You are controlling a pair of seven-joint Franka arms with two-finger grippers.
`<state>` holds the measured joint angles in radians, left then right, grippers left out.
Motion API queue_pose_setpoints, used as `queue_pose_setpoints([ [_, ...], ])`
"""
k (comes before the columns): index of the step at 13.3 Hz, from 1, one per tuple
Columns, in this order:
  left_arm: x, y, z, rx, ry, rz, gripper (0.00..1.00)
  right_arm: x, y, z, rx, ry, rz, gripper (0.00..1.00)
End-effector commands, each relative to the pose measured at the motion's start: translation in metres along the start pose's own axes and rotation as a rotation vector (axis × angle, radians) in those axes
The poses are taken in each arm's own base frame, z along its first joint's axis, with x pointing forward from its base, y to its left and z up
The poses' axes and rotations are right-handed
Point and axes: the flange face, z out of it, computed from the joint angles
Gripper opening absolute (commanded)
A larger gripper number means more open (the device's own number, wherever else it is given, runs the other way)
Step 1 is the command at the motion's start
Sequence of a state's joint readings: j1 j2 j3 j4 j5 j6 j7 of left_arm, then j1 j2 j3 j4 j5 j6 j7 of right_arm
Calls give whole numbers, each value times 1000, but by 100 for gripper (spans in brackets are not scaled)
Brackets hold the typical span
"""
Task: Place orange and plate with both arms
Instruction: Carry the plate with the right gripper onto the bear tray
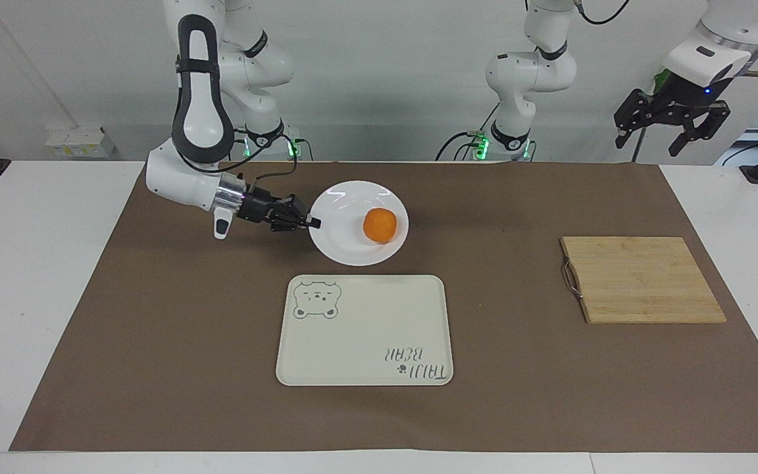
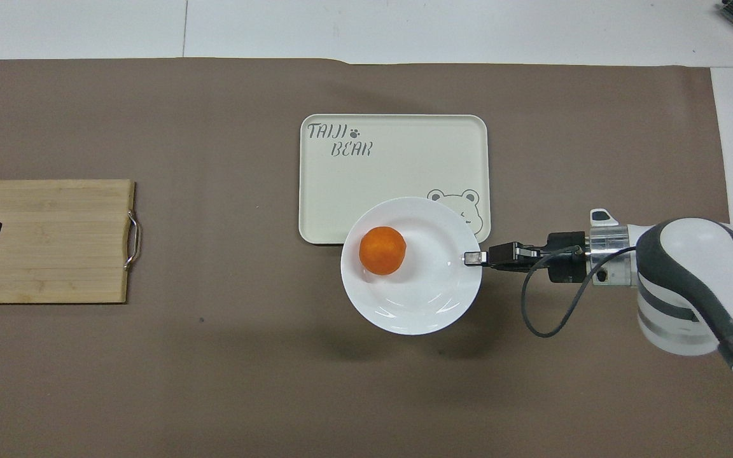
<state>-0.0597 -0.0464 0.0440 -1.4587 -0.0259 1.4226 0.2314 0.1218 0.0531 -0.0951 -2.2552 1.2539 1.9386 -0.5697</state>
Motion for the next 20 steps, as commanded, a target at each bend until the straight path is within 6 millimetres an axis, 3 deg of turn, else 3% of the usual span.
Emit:
queue_pose_setpoints([
  [1,-2,-1,-6,-1,-4,-12,100,26,8,4,70,27,-8,0],
  [7,-2,-1,-6,-1,-4,-12,100,105,5,2,53,118,-5,0],
  [11,-2,-1,-6,-1,-4,-12,100,139,26,19,33,125,-5,0],
  [13,-2,-1,-5,-1,-6,-12,100,140,32,26,-3,129,-11,0],
  [14,-2,-1,-6,-1,-4,-12,100,141,45,28,-14,128,-12,0],
  [17,-2,-1,-6,-1,-4,-12,100,145,62,38,-38,155,-14,0],
  [20,-2,-1,-6,-1,-4,-12,100,157,56,41,-28,199,-8,0],
])
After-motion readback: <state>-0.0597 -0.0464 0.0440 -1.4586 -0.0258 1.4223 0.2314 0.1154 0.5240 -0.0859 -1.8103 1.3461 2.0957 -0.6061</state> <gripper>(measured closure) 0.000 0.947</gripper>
